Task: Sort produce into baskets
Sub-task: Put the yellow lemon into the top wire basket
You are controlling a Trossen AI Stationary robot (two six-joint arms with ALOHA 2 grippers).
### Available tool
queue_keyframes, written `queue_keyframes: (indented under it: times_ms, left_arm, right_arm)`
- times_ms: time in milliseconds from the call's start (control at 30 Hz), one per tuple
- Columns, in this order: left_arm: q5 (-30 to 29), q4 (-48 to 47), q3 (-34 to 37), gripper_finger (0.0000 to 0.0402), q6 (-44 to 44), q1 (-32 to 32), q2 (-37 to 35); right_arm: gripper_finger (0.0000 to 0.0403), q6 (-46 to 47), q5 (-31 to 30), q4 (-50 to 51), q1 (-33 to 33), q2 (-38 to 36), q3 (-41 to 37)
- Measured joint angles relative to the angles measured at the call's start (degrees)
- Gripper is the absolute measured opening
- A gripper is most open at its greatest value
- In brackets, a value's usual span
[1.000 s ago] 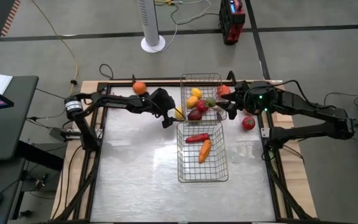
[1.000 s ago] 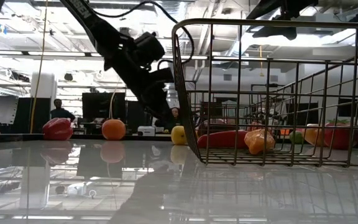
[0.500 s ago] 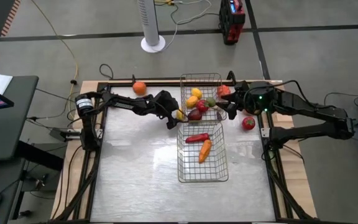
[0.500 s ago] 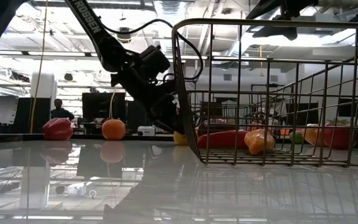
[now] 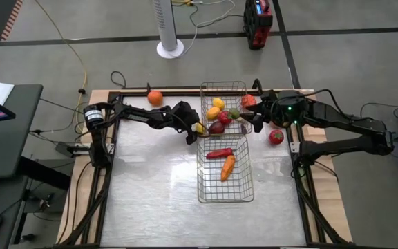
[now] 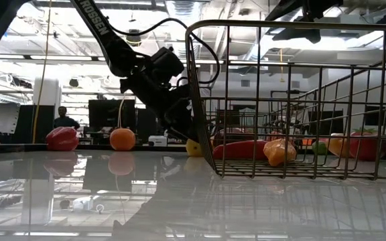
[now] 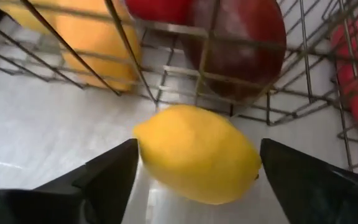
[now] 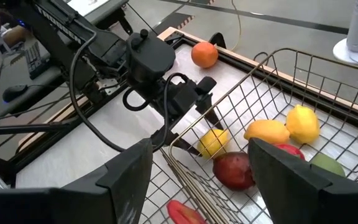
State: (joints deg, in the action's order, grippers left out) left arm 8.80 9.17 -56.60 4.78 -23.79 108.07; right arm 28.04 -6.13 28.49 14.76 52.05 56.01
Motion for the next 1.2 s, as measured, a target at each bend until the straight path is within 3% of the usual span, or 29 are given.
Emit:
queue_keyframes:
  times_ms: [167, 333, 667, 900, 1033, 1200]
  left_arm:
    - [0.2, -0.3, -0.1, 0.0253, -2.5, 0.0, -0.1]
    - [0.4, -0.6, -0.1, 0.0217, -6.9, -0.5, -0.4]
    - [1.1, -9.2, 0.0, 0.0208, -7.2, -2.0, -7.0]
    - [-7.8, -15.6, 0.0, 0.0207, -6.3, -2.3, -15.5]
    - [-12.4, -13.8, 0.0, 0.0207, -12.2, -1.6, -19.9]
    - [-10.5, -3.3, 0.0, 0.0206, -23.6, -0.5, -20.8]
  right_arm:
    - [0.0291, 0.0, 0.0, 0.0, 0.0, 0.0, 0.0]
    - [0.0291, -0.1, 0.0, 0.0, 0.0, 0.0, 0.0]
    - [0.0291, -1.4, 0.0, 0.0, 0.0, 0.0, 0.0]
    - [0.0291, -3.0, 0.0, -0.3, 0.0, 0.0, 0.0]
    - [0.0291, -3.0, -1.1, -0.4, 0.0, 0.0, 0.0]
    - [0.0291, -2.6, -1.9, -0.4, 0.0, 0.1, 0.0]
